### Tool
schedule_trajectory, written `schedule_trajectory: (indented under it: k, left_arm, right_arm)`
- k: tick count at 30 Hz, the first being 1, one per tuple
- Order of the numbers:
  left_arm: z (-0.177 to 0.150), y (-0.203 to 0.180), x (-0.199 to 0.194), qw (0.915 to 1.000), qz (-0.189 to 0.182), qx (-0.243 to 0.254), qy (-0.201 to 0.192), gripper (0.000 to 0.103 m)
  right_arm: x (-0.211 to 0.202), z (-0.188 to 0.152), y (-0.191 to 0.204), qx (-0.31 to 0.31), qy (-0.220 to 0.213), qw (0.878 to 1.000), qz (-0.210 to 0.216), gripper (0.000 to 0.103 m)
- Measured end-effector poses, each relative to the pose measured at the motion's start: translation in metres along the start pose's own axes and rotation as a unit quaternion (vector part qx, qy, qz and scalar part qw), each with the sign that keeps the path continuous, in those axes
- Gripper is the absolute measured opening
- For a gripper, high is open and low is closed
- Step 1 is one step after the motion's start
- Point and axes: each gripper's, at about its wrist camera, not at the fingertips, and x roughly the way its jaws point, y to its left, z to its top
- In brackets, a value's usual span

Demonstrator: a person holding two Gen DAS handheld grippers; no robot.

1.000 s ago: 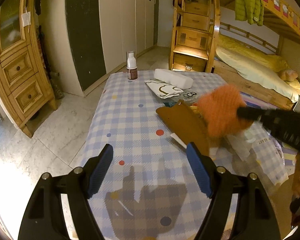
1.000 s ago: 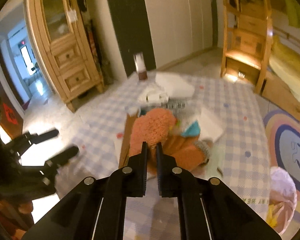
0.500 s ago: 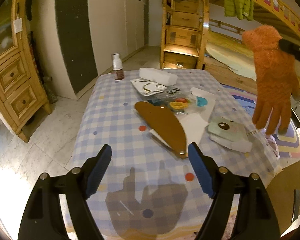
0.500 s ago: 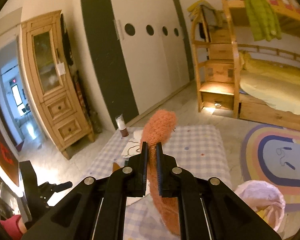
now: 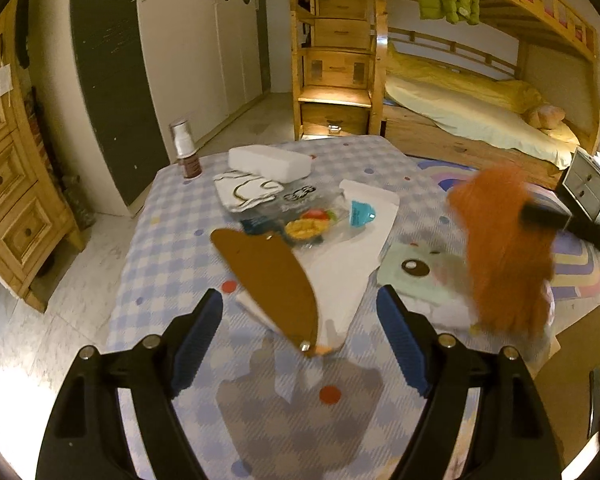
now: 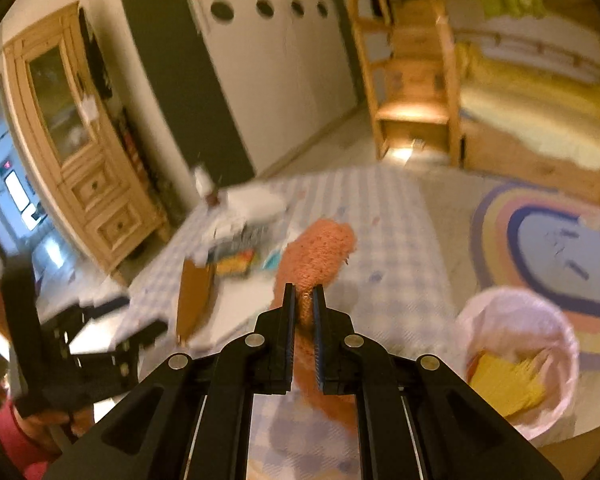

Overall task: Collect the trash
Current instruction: 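Grasp the clear dried-mango bag with the left tool while the right tool holds the glove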

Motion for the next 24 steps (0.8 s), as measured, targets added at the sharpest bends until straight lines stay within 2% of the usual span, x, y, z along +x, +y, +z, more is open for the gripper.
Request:
schedule_trajectory:
  k: [3,7,10,15,20,22,24]
  left_arm:
    - [0.009,-0.004,0.010,1.0000,-0.002,0.004,-0.003,0.077]
    - [0.021,-0.011,0.031,0.9998,-0.001,0.022,0.001,0.077]
    - [0.028,-0.014,0.050,0.9993,0.004,0.034,0.011,0.077]
    - [0.033,-0.019,0.079,0.9979,0.011,0.055,0.033,0.067]
    - [0.034,-0.024,0.101,0.9949,0.026,0.080,0.055,0.063]
    - [0.035,-0.024,0.109,0.9936,0.033,0.086,0.065,0.058]
    - [0.036,-0.025,0.114,0.9930,0.037,0.091,0.067,0.048]
  right_arm:
    - [0.029,-0.013,0.003,-0.004,0.043,0.999,0.000,0.008]
    - [0.053,-0.022,0.000,0.003,0.074,0.997,-0.007,0.008]
    - [0.055,-0.022,0.000,-0.003,0.073,0.997,-0.008,0.008]
    - [0.063,-0.017,-0.007,0.000,0.076,0.997,-0.008,0.008]
    - [0.068,-0.012,-0.011,0.003,0.077,0.997,-0.007,0.008]
    - [0.069,-0.012,-0.014,0.007,0.077,0.997,-0.006,0.008]
    - [0.068,-0.012,-0.015,0.008,0.077,0.997,-0.005,0.008]
